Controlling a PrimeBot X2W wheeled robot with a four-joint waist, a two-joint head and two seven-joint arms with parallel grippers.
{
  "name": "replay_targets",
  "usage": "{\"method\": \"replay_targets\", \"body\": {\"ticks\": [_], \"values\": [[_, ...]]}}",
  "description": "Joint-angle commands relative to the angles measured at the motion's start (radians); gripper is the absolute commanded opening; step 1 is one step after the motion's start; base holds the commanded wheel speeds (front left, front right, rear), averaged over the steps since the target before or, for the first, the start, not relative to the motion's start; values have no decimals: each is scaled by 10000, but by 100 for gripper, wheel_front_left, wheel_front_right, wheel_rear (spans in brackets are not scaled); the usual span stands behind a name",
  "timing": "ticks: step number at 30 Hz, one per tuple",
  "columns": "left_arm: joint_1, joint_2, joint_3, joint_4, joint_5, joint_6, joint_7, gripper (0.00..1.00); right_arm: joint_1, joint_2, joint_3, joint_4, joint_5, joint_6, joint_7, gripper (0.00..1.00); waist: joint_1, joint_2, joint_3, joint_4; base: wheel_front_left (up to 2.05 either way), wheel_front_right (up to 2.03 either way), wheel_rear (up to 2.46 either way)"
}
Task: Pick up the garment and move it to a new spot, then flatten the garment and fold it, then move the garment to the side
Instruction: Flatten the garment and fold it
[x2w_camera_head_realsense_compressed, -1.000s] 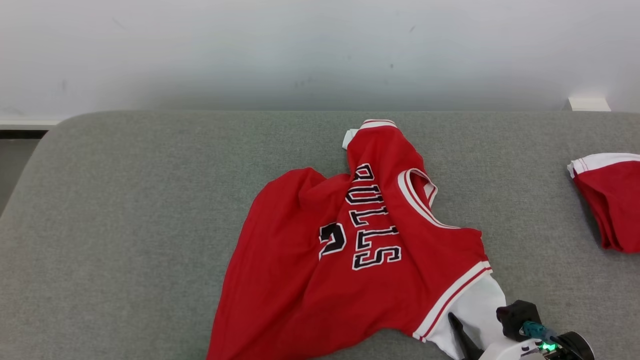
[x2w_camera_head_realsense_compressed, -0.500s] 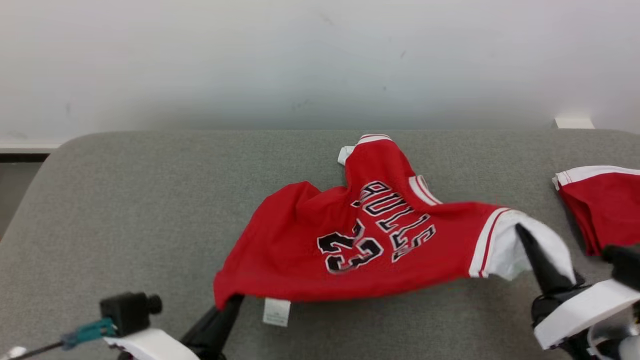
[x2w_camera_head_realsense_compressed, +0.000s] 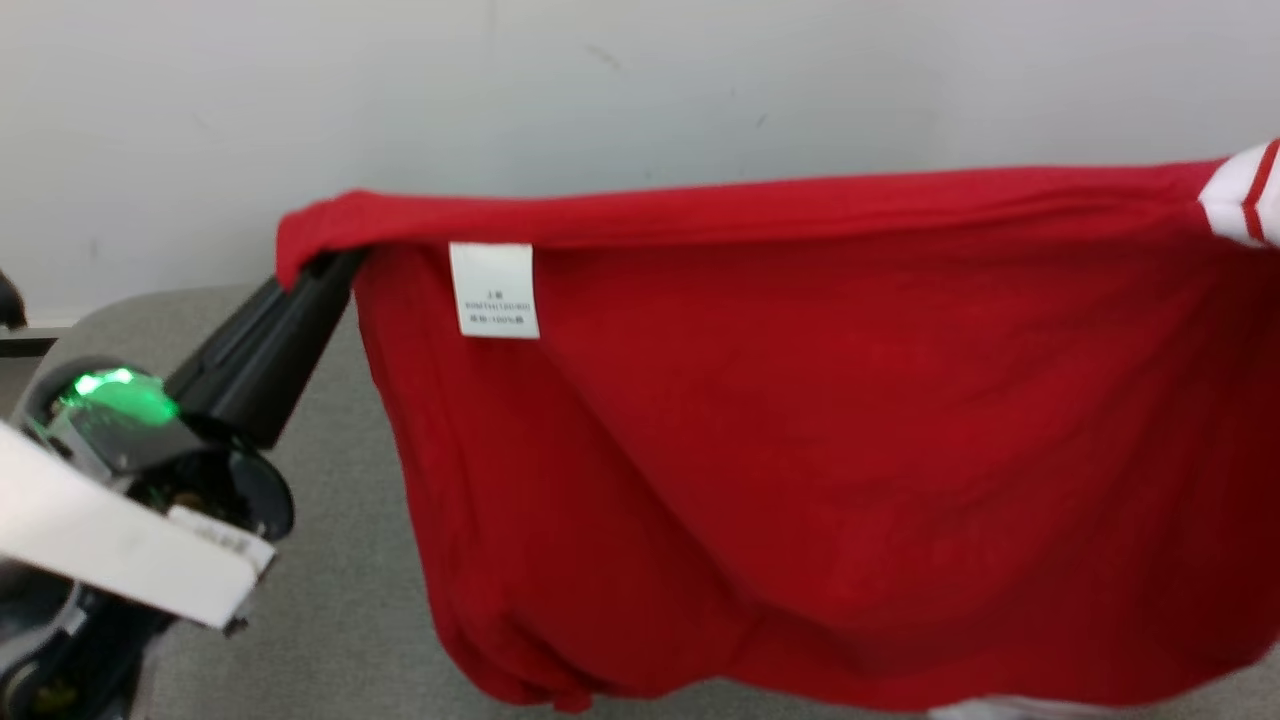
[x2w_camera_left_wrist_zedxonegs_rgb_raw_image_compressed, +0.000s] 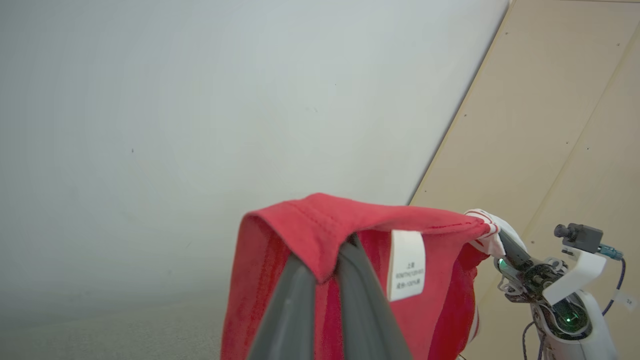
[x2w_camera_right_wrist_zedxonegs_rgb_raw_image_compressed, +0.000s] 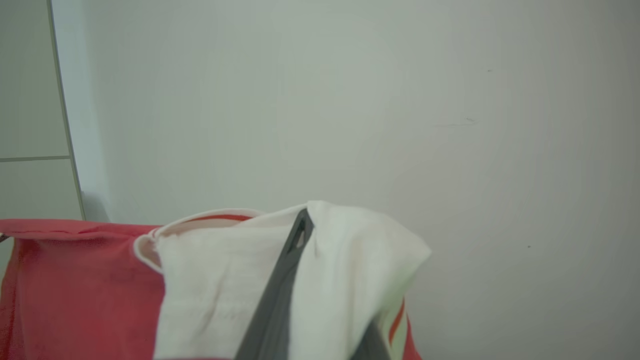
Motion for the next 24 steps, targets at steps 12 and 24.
{"method": "replay_targets", "body": {"ticks": [12, 24], "values": [[-5189, 624, -1047, 4872, 1888, 404, 676, 0, -5340, 1115, 846, 3032, -1485, 0, 2938, 0, -1, 0, 2706, 270, 0, 0, 0], [-9261, -912, -2162, 10950, 4762, -1038, -5098, 0, -8863, 2410, 2501, 7783, -4652, -9, -2511, 0, -1, 0, 4264, 475, 0, 0, 0]]}}
